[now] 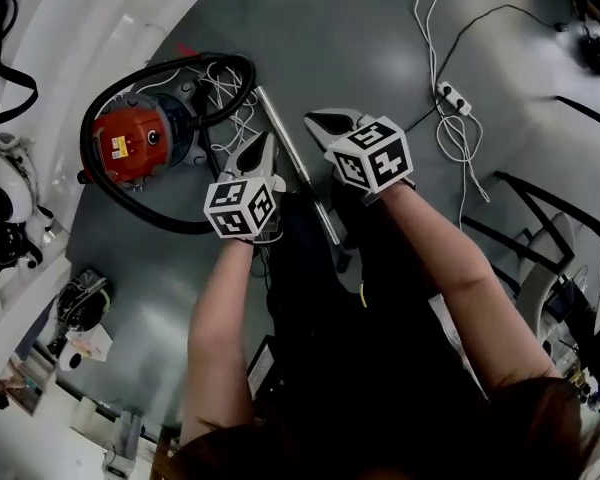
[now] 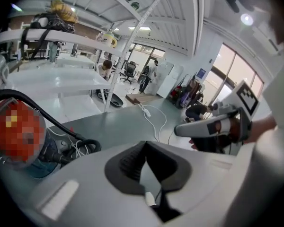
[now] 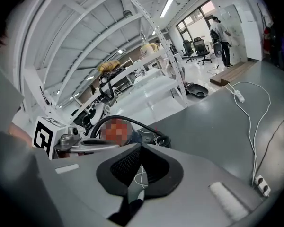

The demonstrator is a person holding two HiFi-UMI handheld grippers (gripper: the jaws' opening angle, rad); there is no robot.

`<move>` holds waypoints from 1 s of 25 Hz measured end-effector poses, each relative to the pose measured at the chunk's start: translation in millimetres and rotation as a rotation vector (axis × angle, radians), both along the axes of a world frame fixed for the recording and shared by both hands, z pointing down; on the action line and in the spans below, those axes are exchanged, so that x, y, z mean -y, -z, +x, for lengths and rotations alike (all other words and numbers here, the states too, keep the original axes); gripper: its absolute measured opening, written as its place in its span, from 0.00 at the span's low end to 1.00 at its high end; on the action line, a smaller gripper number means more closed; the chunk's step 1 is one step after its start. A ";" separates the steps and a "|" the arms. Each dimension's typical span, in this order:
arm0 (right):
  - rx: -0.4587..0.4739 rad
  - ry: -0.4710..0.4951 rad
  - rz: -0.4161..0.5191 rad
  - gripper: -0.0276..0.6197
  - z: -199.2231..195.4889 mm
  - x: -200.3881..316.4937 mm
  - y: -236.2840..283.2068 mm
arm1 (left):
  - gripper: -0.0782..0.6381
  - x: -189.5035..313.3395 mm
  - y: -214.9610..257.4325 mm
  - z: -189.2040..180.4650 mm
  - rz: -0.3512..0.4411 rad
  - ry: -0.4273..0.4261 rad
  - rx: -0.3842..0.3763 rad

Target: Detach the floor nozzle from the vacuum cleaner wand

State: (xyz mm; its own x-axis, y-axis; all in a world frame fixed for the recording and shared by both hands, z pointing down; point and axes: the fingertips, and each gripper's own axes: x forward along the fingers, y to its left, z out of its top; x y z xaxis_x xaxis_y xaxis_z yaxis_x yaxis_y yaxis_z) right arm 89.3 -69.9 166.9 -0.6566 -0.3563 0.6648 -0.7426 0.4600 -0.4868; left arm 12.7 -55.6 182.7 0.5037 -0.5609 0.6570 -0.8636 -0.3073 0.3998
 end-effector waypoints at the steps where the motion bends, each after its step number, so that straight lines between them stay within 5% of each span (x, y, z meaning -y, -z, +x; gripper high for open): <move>1: 0.005 0.003 0.000 0.04 2.0 4.1 -9.6 | 0.12 2.9 -8.1 3.4 -0.005 0.006 -0.003; 9: 0.038 -0.006 -0.016 0.04 -15.8 14.7 -112.0 | 0.12 0.2 -115.6 -2.9 -0.051 -0.065 0.085; 17: 0.043 0.052 0.038 0.04 -44.9 34.3 -225.7 | 0.12 25.1 -216.7 -34.8 -0.024 -0.038 0.098; 25: 0.014 0.151 0.132 0.04 -68.9 79.1 -316.4 | 0.12 60.2 -318.9 -25.4 -0.002 -0.134 0.095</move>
State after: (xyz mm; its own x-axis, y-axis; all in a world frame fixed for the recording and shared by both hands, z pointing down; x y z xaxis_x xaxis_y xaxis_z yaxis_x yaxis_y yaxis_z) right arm 20.3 -149.1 483.2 -0.7180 -0.3365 0.6093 -0.6537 0.6266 -0.4243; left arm -12.8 -115.8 501.6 0.5093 -0.4917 0.7063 -0.8490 -0.4216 0.3187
